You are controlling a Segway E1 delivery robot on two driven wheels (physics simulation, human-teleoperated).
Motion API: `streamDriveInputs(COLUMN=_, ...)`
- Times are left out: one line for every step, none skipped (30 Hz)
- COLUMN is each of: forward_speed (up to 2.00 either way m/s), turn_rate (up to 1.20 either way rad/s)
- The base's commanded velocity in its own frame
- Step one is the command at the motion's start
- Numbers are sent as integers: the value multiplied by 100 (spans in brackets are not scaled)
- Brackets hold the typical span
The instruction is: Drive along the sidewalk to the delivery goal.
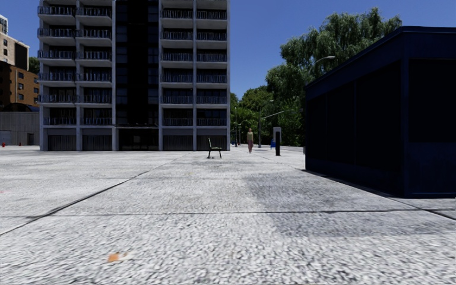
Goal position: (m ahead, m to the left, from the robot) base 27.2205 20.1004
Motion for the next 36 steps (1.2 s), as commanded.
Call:
streamDriveInputs(forward_speed=194, turn_rate=0)
streamDriveInputs(forward_speed=194, turn_rate=0)
streamDriveInputs(forward_speed=194, turn_rate=0)
streamDriveInputs(forward_speed=194, turn_rate=0)
streamDriveInputs(forward_speed=194, turn_rate=0)
streamDriveInputs(forward_speed=194, turn_rate=0)
streamDriveInputs(forward_speed=194, turn_rate=0)
streamDriveInputs(forward_speed=194, turn_rate=0)
streamDriveInputs(forward_speed=194, turn_rate=0)
streamDriveInputs(forward_speed=194, turn_rate=0)
streamDriveInputs(forward_speed=194, turn_rate=0)
streamDriveInputs(forward_speed=194, turn_rate=0)
streamDriveInputs(forward_speed=194, turn_rate=0)
streamDriveInputs(forward_speed=194, turn_rate=0)
streamDriveInputs(forward_speed=194, turn_rate=0)
streamDriveInputs(forward_speed=194, turn_rate=0)
streamDriveInputs(forward_speed=194, turn_rate=0)
streamDriveInputs(forward_speed=194, turn_rate=0)
streamDriveInputs(forward_speed=194, turn_rate=0)
streamDriveInputs(forward_speed=194, turn_rate=0)
streamDriveInputs(forward_speed=194, turn_rate=0)
streamDriveInputs(forward_speed=194, turn_rate=0)
streamDriveInputs(forward_speed=194, turn_rate=0)
streamDriveInputs(forward_speed=194, turn_rate=0)
streamDriveInputs(forward_speed=194, turn_rate=0)
streamDriveInputs(forward_speed=194, turn_rate=0)
streamDriveInputs(forward_speed=194, turn_rate=0)
streamDriveInputs(forward_speed=194, turn_rate=0)
streamDriveInputs(forward_speed=194, turn_rate=0)
streamDriveInputs(forward_speed=194, turn_rate=0)
streamDriveInputs(forward_speed=194, turn_rate=0)
streamDriveInputs(forward_speed=194, turn_rate=0)
streamDriveInputs(forward_speed=194, turn_rate=0)
streamDriveInputs(forward_speed=194, turn_rate=0)
streamDriveInputs(forward_speed=194, turn_rate=0)
streamDriveInputs(forward_speed=194, turn_rate=0)
